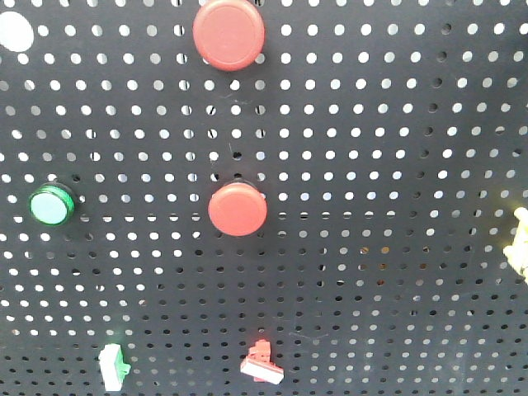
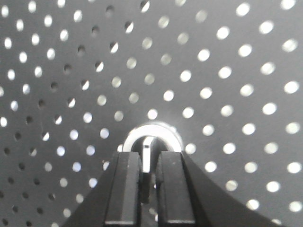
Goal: Rotate knob clockwise with right arm
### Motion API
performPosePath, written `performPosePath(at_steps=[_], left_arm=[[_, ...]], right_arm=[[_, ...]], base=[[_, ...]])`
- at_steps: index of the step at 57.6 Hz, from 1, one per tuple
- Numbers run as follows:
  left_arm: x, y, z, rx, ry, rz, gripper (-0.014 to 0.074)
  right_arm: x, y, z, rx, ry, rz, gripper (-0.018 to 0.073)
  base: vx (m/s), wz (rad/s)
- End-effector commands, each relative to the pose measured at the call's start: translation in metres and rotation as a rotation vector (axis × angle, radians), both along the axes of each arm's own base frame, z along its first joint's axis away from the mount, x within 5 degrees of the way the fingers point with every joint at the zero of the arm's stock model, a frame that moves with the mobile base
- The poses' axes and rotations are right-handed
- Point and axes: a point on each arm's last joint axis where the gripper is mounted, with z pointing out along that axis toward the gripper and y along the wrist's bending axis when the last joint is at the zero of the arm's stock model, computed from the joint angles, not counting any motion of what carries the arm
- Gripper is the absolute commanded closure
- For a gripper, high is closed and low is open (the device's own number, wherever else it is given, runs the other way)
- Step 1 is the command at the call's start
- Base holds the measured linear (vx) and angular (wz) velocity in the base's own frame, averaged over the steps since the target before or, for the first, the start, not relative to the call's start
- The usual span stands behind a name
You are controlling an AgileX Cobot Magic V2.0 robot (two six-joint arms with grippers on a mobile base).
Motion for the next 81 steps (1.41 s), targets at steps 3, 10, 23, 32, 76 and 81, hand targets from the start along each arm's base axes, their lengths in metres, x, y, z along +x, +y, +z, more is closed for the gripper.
performPosePath(at_steps=[3,10,23,32,76,81], left_arm=[[0.000,0.001,0.004,-0.007,-0.084,0.006,0.0603],[0.000,0.001,0.004,-0.007,-0.084,0.006,0.0603],[0.000,0.001,0.004,-0.007,-0.084,0.006,0.0603],[0.000,0.001,0.004,-0.007,-0.084,0.006,0.0603],[0.000,0.001,0.004,-0.007,-0.084,0.006,0.0603],[0.000,0.001,0.004,-0.007,-0.084,0.006,0.0603]], right_arm=[[-0.004,-0.002,0.014,0.036,-0.089,-0.011,0.0336],[-0.004,-0.002,0.014,0.040,-0.088,-0.011,0.0321],[0.008,0.001,0.010,0.057,-0.051,-0.010,0.0314],[0.013,0.002,0.009,0.072,-0.041,-0.007,0.0349],[0.011,0.005,0.013,1.296,0.380,0.155,0.0568],[0.010,0.006,0.016,1.440,0.423,0.198,0.0568]], base=[[0.00,0.00],[0.00,0.00],[0.00,0.00],[0.00,0.00],[0.00,0.00],[0.00,0.00]])
